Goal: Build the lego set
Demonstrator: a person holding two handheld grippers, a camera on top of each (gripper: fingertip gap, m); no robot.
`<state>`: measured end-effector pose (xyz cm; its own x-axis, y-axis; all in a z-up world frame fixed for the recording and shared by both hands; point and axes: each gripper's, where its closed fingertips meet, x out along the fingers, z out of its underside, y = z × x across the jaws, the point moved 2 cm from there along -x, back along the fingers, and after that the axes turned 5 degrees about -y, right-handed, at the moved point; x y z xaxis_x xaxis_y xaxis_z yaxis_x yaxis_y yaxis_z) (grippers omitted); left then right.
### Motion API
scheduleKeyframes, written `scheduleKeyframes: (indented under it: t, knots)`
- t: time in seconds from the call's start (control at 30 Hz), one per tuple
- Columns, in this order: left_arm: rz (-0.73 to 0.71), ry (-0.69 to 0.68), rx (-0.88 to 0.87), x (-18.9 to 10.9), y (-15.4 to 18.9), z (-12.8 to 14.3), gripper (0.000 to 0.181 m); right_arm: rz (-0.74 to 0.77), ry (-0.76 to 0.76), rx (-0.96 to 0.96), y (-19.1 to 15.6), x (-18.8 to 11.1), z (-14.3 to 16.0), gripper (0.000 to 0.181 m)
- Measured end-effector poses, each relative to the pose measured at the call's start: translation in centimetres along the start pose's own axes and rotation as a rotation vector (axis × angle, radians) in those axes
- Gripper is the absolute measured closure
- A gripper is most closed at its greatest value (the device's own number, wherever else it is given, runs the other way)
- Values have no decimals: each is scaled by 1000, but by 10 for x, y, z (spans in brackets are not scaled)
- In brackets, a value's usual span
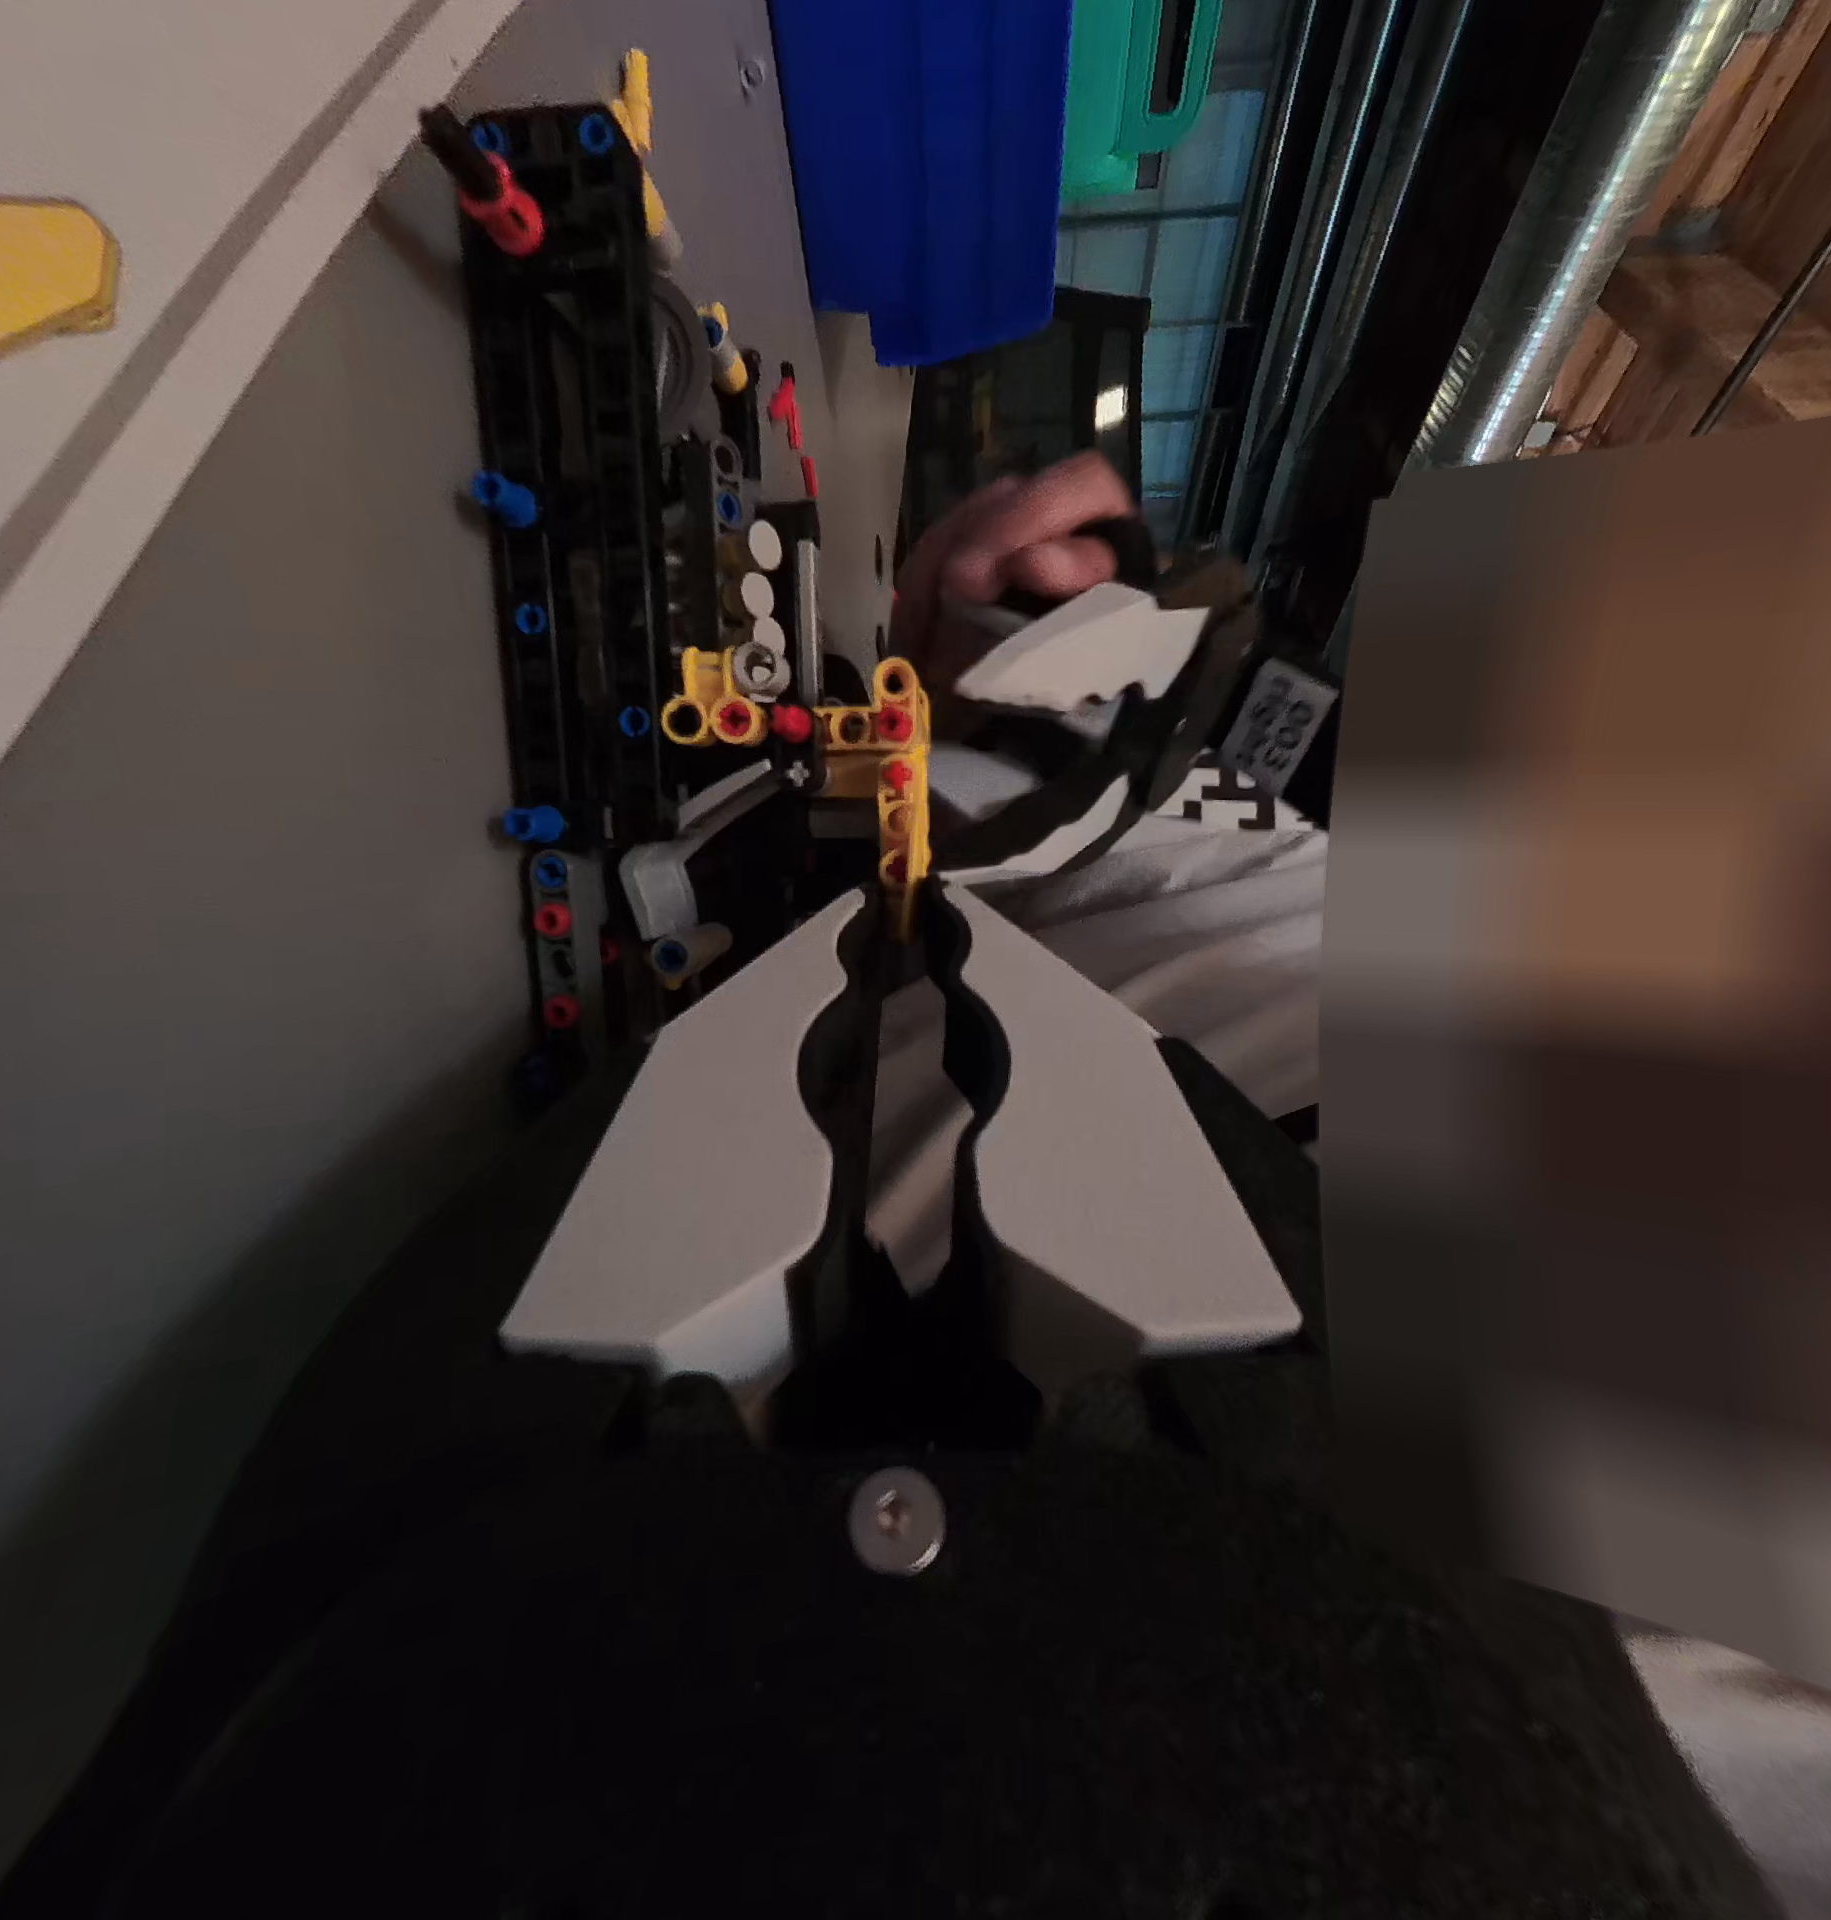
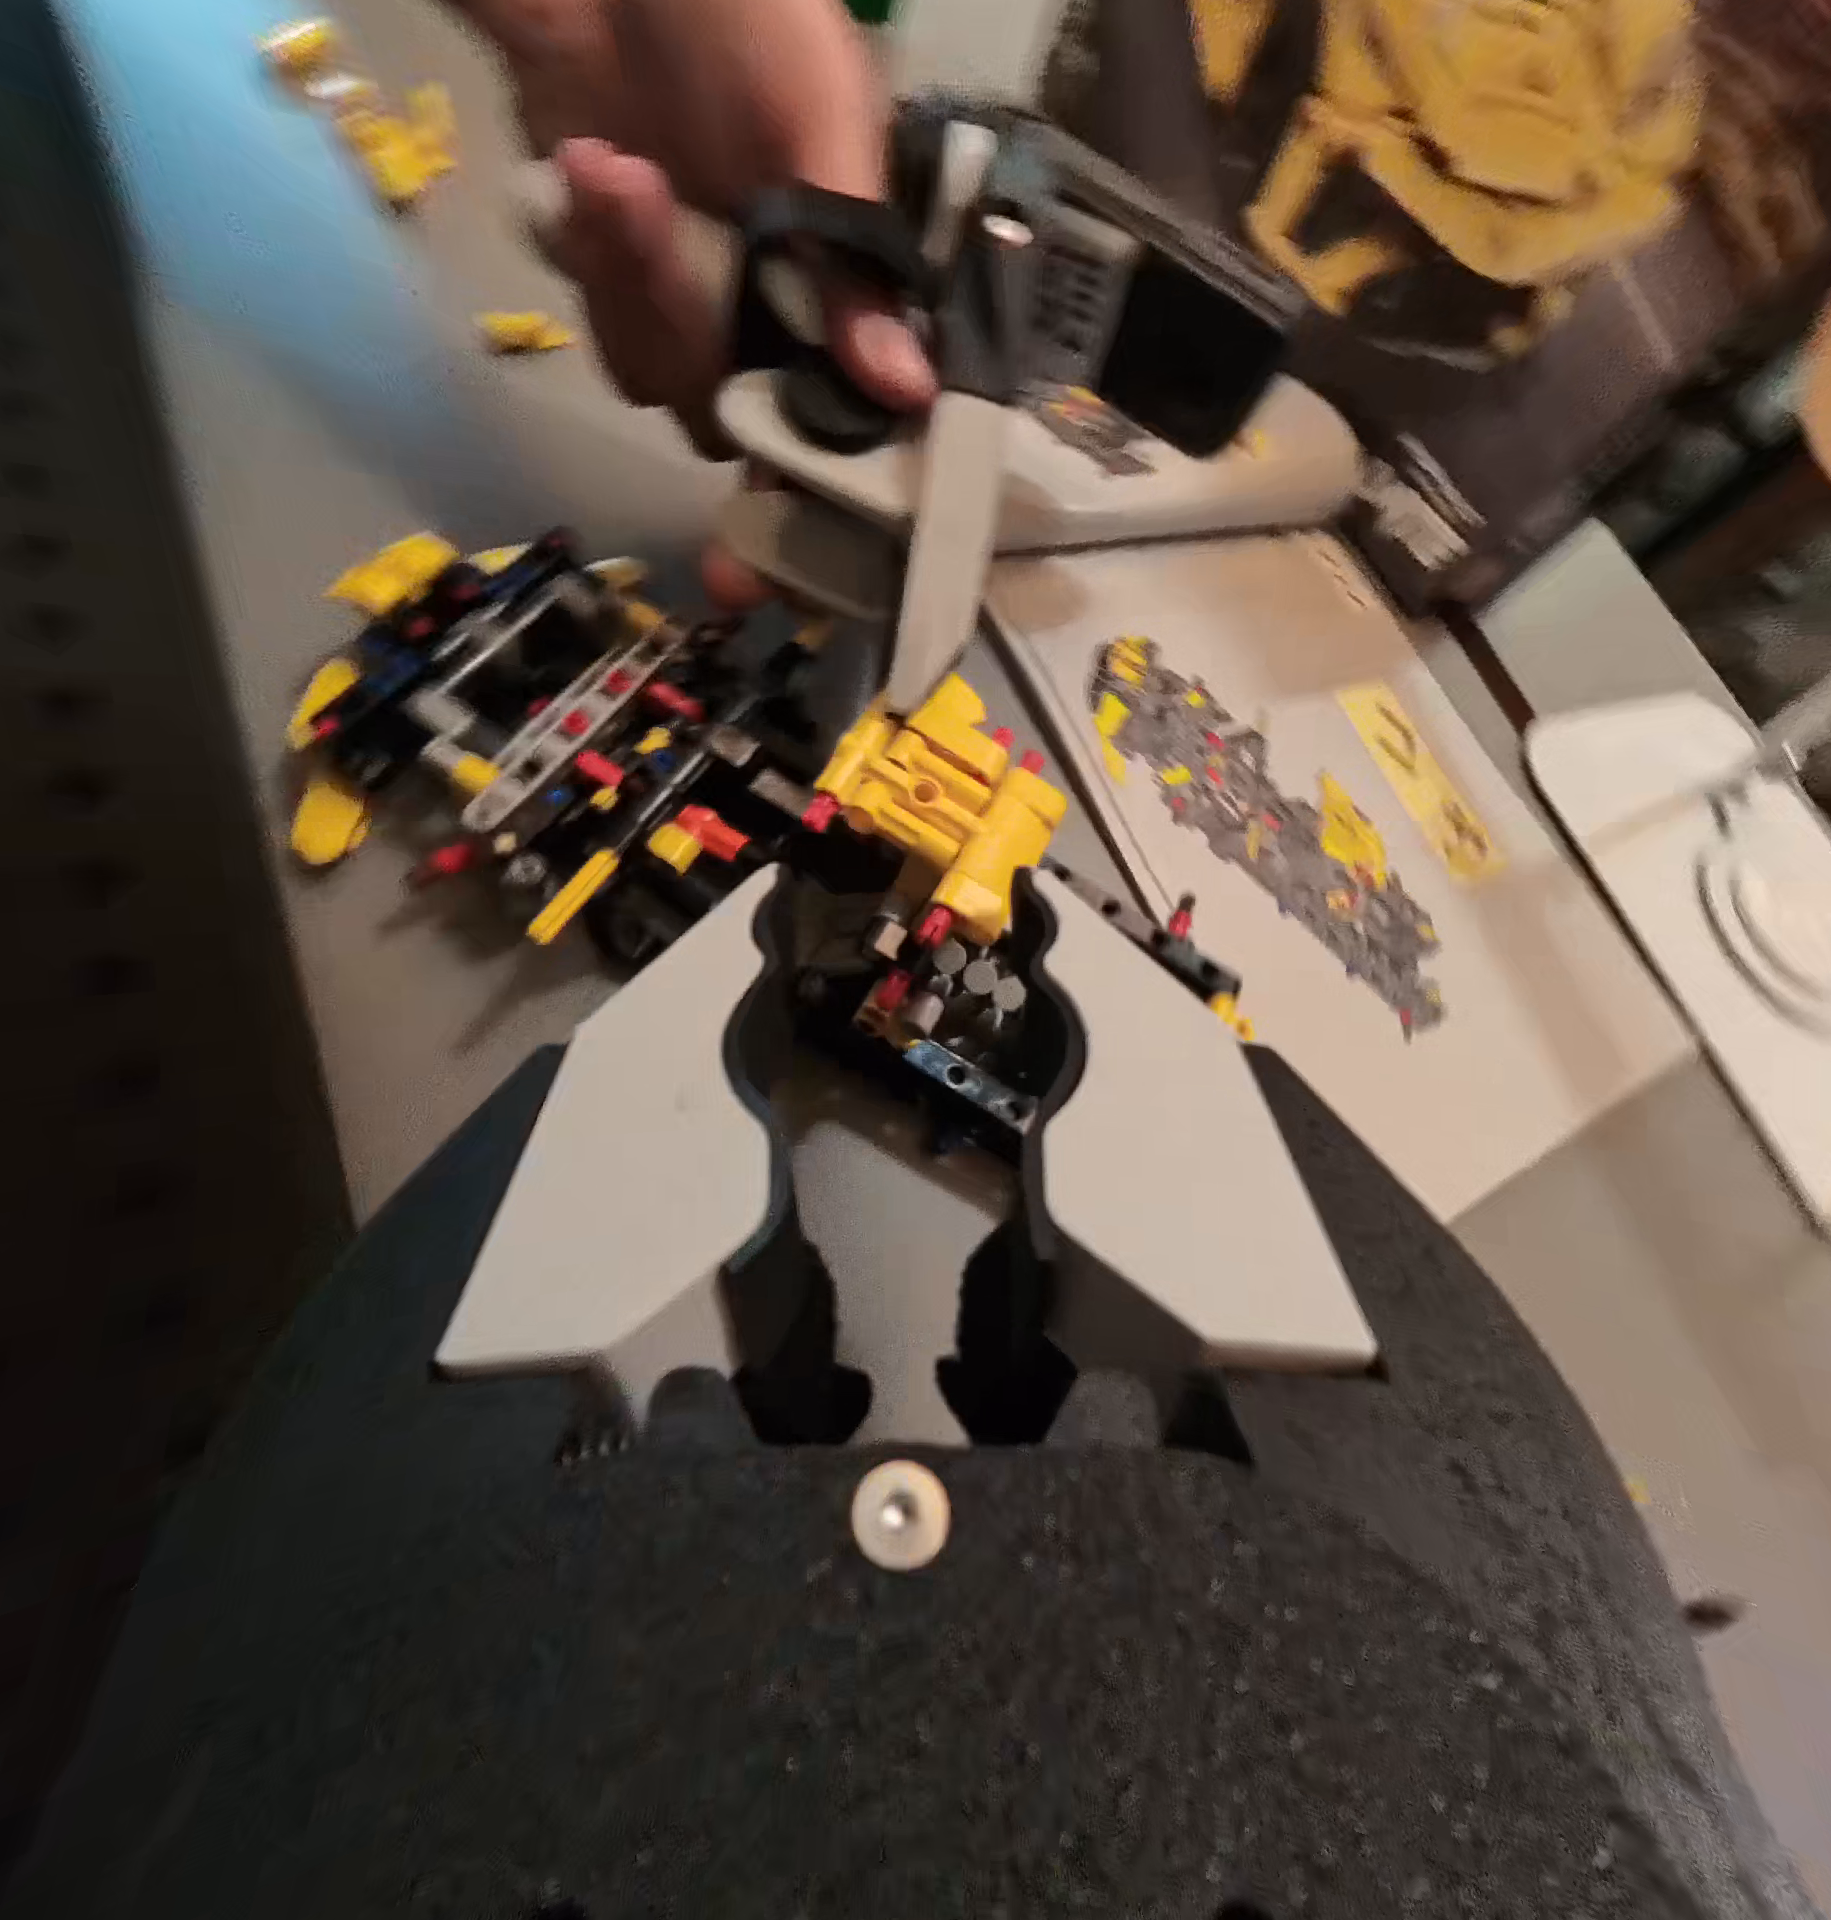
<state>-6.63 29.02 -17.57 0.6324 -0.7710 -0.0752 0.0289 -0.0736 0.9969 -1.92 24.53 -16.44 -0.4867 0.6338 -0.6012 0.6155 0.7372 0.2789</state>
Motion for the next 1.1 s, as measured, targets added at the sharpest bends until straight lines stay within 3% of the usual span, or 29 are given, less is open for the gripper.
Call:
scheduleKeyframes:
  t: [0.03,0.17,0.27,0.53,1.1]
  knots:
    - [3,-16,-5,0,0,0,175,-69,-19,-80,1,-3,-4,140]
    - [0,-57,-14,2,0,-2,174,-304,-93,-333,11,7,-21,126]
    - [0,-79,-6,2,0,-3,174,-419,-226,-475,15,24,-14,124]
    - [-37,-76,41,2,-1,-3,174,-511,-313,-759,5,41,-13,135]
    - [34,-46,-35,5,-2,-6,174,-543,-342,-691,8,40,-8,139]
